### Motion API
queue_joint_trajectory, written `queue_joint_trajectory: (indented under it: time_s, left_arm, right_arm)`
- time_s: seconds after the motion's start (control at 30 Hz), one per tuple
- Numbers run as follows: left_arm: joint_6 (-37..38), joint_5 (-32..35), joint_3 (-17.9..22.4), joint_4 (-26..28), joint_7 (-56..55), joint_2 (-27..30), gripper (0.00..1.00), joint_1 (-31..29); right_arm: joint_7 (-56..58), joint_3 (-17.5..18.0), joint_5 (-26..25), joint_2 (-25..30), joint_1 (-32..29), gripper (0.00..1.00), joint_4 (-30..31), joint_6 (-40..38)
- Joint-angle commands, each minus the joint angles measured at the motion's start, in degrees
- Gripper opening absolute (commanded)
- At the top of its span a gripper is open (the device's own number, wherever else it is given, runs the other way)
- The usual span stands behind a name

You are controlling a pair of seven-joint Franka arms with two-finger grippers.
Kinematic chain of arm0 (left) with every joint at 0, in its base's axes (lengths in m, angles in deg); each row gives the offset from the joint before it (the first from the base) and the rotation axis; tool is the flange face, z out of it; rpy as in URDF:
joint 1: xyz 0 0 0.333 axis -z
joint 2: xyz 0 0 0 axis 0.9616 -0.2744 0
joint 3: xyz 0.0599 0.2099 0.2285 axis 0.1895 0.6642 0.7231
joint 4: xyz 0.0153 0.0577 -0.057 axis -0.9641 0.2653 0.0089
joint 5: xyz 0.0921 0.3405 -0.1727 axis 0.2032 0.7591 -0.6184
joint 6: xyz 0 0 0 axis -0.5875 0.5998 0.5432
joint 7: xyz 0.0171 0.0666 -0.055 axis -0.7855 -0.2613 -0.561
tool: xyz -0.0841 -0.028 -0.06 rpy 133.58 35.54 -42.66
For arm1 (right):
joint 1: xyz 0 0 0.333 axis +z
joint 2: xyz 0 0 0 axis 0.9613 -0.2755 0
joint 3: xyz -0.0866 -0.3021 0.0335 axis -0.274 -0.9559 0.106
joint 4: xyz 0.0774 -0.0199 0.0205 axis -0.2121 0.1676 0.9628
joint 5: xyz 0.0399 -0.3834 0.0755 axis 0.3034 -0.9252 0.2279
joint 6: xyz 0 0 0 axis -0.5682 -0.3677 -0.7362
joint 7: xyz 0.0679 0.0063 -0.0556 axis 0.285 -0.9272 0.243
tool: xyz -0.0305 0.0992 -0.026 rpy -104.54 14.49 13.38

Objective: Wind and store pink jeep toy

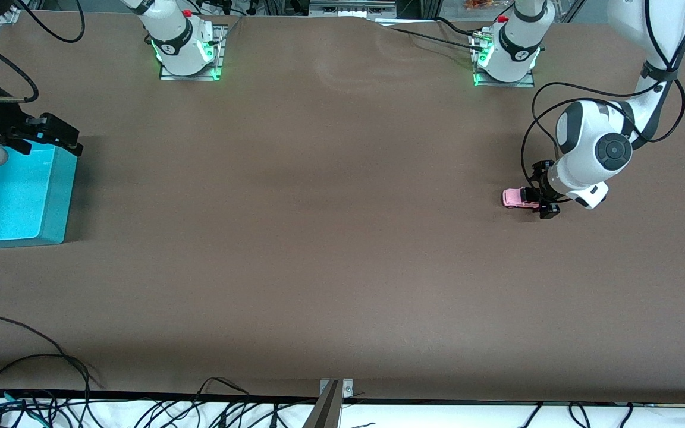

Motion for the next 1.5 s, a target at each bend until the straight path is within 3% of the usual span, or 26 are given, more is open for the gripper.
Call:
queue_joint_trajectory:
  time_s: [0.0,0.23,0.33,0.53,0.63,1.47]
  left_arm:
    - [-1.12,1.59,0.23,-0.06,-1.46,-0.95,0.80,0.35]
    - [-1.12,1.68,0.23,0.03,-1.37,-1.39,0.76,0.35]
    - [-1.03,1.68,0.32,-0.06,-1.28,-1.13,0.55,0.35]
    - [-0.51,1.59,0.40,-0.06,-1.11,-0.43,0.33,0.26]
    - [-0.51,1.59,0.40,-0.06,-1.37,-0.51,0.26,0.26]
    - [-1.38,2.29,0.40,-0.59,-0.58,-2.53,0.23,-0.44]
  right_arm:
    - [0.14,0.06,-0.03,-0.04,-0.03,1.00,-0.78,-0.08]
    - [0.14,0.06,0.06,-0.04,-0.03,1.00,-0.78,0.01]
    - [0.14,0.06,0.06,-0.04,0.06,1.00,-0.78,0.01]
    - [0.14,0.06,0.06,-0.04,-0.03,1.00,-0.78,0.01]
    - [0.14,0.06,0.06,-0.04,-0.03,1.00,-0.78,-0.08]
    - [0.14,0.15,0.06,0.05,-0.03,1.00,-0.78,-0.08]
